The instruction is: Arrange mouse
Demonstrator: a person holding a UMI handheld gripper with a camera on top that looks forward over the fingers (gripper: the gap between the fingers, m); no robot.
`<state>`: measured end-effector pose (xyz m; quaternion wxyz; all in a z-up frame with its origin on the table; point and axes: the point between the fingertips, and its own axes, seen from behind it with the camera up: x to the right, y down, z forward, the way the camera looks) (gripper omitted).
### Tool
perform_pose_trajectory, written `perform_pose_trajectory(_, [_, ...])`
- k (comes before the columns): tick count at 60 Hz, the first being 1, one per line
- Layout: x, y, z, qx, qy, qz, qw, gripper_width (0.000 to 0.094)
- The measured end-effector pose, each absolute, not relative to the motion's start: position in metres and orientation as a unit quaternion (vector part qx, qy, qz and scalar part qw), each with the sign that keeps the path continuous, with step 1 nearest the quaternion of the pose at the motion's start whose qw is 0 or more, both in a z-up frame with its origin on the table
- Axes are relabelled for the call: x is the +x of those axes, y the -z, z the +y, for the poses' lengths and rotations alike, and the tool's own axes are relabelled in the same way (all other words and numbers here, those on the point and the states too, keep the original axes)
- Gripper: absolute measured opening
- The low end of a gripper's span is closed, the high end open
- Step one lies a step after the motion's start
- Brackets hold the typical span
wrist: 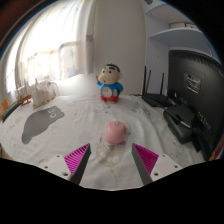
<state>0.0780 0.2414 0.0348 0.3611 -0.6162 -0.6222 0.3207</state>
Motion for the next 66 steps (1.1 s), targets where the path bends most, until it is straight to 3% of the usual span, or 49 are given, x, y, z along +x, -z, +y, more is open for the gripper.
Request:
perform_pose_trajectory(31, [-0.029, 0.014, 0.258, -0.628, -0.308, -0.621, 0.353, 0.0856])
perform_pose_trajectory(46, [-0.044, 0.015, 0.255, -0.636, -0.313, -0.618, 0.341, 0.0829])
perform_pose_trajectory(49, [-0.046, 0.015, 0.253, -0.634, -0.314, -0.621, 0.338, 0.0747])
perform_pose_trajectory(50, [-0.046, 0.015, 0.253, -0.633, -0.312, -0.622, 0.338, 0.0678])
perform_pose_trajectory(51, [-0.046, 0.015, 0.255, -0.632, -0.309, -0.624, 0.341, 0.0521])
perform_pose_trajectory(52, [-0.047, 0.013, 0.253, -0.63, -0.311, -0.625, 0.341, 0.0459])
perform_pose_trajectory(66, [-0.053, -0.017, 0.23, -0.61, -0.317, -0.637, 0.349, 0.0379])
